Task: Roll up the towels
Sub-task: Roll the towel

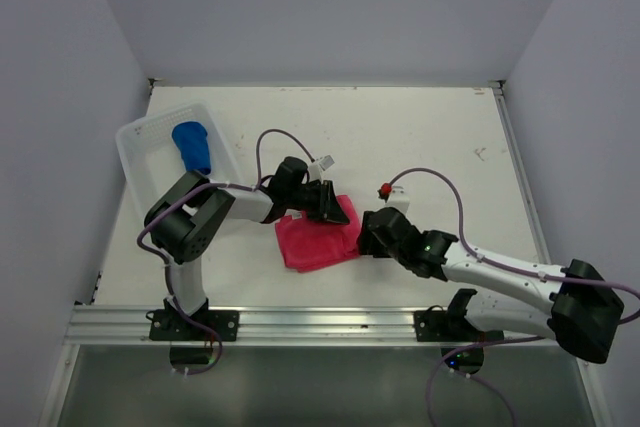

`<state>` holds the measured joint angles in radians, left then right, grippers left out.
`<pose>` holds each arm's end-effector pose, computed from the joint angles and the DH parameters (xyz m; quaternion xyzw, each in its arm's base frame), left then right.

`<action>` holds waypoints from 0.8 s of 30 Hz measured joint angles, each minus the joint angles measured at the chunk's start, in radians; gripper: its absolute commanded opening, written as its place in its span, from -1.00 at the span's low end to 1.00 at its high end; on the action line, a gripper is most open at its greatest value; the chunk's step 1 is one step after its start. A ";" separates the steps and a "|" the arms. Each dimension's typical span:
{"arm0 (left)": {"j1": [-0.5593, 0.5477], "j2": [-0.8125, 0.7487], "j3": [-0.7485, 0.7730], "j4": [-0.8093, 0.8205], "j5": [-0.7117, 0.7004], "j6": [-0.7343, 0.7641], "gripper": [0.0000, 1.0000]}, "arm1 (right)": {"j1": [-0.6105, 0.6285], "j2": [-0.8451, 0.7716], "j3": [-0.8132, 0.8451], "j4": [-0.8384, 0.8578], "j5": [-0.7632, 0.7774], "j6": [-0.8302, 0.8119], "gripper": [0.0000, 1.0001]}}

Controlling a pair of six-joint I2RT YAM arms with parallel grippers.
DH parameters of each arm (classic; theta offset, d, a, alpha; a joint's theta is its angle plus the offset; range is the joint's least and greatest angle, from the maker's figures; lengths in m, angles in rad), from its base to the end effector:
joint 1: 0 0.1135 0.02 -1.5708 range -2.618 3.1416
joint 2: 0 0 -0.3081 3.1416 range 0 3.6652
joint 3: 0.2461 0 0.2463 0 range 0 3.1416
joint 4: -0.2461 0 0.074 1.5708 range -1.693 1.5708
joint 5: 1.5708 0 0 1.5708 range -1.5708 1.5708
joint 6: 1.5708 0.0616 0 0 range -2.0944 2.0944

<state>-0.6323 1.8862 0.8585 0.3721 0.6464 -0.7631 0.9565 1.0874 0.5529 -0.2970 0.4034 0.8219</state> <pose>0.2911 -0.2593 0.1578 0.0844 0.8580 -0.4875 0.1380 0.1356 0.1503 0.2197 0.0108 0.9163 0.1572 0.3681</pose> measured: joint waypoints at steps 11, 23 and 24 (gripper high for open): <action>0.000 -0.007 -0.003 -0.003 -0.008 0.000 -0.47 | -0.074 0.064 -0.048 0.163 -0.167 0.036 0.06; 0.000 -0.018 -0.010 -0.007 -0.015 0.000 -0.47 | -0.077 0.103 -0.086 0.237 -0.188 -0.006 -0.63; 0.000 -0.020 -0.010 -0.008 -0.016 0.000 -0.47 | -0.077 0.103 -0.086 0.240 -0.188 -0.017 -0.67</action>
<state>-0.6323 1.8660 0.8486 0.3637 0.6304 -0.7628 0.8799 1.1904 0.4667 -0.0574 0.2157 0.8051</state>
